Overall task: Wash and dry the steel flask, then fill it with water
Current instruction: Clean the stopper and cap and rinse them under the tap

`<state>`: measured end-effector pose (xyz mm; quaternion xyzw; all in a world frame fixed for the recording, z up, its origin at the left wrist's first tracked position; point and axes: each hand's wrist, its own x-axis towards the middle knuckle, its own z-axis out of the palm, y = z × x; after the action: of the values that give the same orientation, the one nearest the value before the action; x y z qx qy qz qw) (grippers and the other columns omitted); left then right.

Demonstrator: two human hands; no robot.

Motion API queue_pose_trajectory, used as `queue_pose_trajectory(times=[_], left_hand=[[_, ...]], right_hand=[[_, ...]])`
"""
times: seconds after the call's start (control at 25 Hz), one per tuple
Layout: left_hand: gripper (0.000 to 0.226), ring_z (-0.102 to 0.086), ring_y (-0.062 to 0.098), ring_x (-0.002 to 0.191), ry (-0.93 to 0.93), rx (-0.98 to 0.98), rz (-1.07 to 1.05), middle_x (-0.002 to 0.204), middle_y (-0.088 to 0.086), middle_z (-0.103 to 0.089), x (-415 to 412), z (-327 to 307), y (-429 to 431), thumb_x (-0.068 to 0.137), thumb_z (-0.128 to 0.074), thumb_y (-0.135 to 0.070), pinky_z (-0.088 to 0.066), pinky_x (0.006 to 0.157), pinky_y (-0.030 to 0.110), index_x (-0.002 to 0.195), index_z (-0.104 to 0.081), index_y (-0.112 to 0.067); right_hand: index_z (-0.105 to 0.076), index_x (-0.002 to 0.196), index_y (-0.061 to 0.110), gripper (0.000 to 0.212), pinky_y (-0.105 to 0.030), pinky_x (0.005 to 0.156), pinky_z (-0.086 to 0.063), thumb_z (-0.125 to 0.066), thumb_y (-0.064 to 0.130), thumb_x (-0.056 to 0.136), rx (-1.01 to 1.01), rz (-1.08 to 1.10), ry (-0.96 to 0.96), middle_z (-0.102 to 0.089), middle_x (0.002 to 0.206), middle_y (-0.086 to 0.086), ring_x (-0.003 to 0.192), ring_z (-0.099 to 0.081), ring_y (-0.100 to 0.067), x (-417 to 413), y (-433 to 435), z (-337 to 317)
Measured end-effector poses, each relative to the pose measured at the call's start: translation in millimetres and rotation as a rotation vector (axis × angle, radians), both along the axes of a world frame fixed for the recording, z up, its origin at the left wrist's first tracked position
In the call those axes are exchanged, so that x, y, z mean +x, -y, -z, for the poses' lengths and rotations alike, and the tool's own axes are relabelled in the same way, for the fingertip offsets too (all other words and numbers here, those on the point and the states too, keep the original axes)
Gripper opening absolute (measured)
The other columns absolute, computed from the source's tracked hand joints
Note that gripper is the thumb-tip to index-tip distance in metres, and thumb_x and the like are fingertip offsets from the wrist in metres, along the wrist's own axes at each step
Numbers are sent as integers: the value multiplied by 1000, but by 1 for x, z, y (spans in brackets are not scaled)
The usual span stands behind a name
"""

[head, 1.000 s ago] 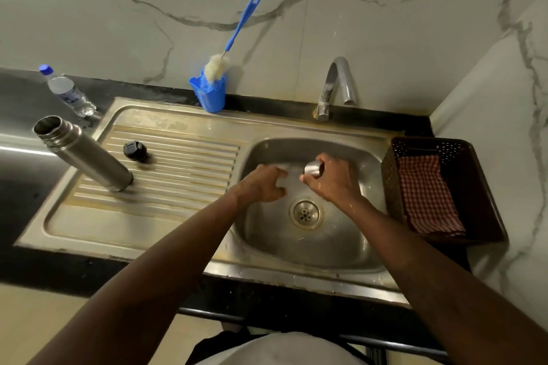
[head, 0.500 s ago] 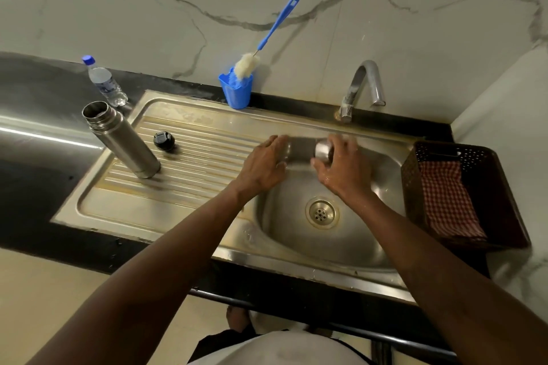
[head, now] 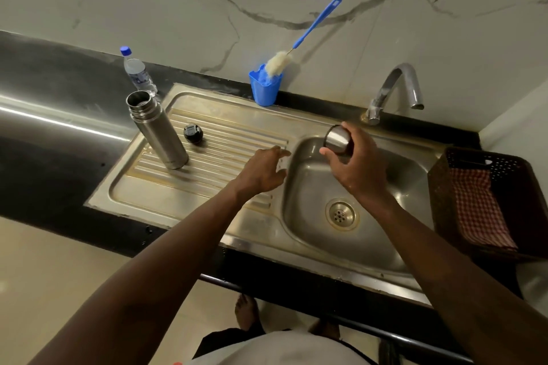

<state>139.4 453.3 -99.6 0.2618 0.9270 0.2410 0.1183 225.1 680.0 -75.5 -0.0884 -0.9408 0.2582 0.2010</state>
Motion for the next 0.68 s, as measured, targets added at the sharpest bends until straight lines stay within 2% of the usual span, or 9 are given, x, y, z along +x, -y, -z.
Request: queue_pose_trajectory(times=[0.04, 0.16, 0.2, 0.32, 0.4, 0.48, 0.56, 0.68], left_hand=[[55, -62, 35, 125, -4, 9, -18, 138, 10, -66, -1, 0, 7, 91, -72, -22, -50, 104, 43, 144, -61, -13], [57, -57, 35, 133, -11, 10, -77, 146, 8, -60, -3, 3, 31, 91, -73, -25, -50, 106, 44, 146, -59, -16], [57, -55, 35, 135, 7, 23, -107, 149, 9, -59, -4, 4, 41, 92, -72, -25, -48, 108, 43, 146, -59, -16], [53, -54, 34, 136, 24, 66, -219, 149, 11, -58, -9, 8, 72, 93, -71, -23, -45, 108, 40, 145, -61, -16], [50, -55, 34, 134, 23, 93, -294, 146, 11, -60, -13, 11, 91, 92, -70, -23, -45, 109, 39, 141, -63, -16], [49, -58, 33, 131, 20, 117, -329, 144, 10, -63, -14, 13, 107, 91, -71, -22, -46, 107, 38, 139, -65, -15], [50, -58, 32, 131, 23, 127, -341, 143, 10, -63, -16, 16, 121, 92, -71, -24, -46, 108, 38, 140, -63, -14], [49, -57, 30, 133, 23, 164, -392, 144, 10, -62, -20, 20, 138, 93, -71, -25, -46, 110, 41, 140, -62, -14]], right_hand=[[-56, 133, 21, 62, -29, 86, -52, -79, 52, 84, 37, 42, 63, -63, 127, -6, 108, -61, -19, 1, -1, 7], [-71, 107, 15, 50, -34, 81, -57, -80, 53, 75, 100, 328, 694, -72, 105, -9, 98, -69, -29, 7, 4, 29], [-72, 101, 16, 50, -34, 79, -57, -80, 57, 74, 73, 322, 719, -72, 99, -7, 95, -69, -30, 6, 12, 31], [-64, 94, 24, 51, -33, 72, -52, -77, 69, 73, -79, 146, 490, -69, 89, 1, 86, -67, -23, -13, 46, 23], [-64, 111, 23, 54, -31, 77, -50, -81, 61, 76, -164, 41, 389, -67, 97, 2, 90, -64, -18, -36, 77, 13], [-56, 125, 20, 66, -31, 82, -49, -86, 53, 76, -209, -19, 368, -65, 108, 0, 99, -60, -18, -65, 107, 5], [-50, 125, 19, 71, -36, 87, -52, -89, 48, 72, -216, -80, 379, -63, 111, -1, 102, -59, -19, -95, 136, 0], [-50, 121, 22, 66, -37, 90, -54, -90, 40, 71, -153, -230, 417, -65, 112, -2, 104, -62, -21, -139, 168, 4]])
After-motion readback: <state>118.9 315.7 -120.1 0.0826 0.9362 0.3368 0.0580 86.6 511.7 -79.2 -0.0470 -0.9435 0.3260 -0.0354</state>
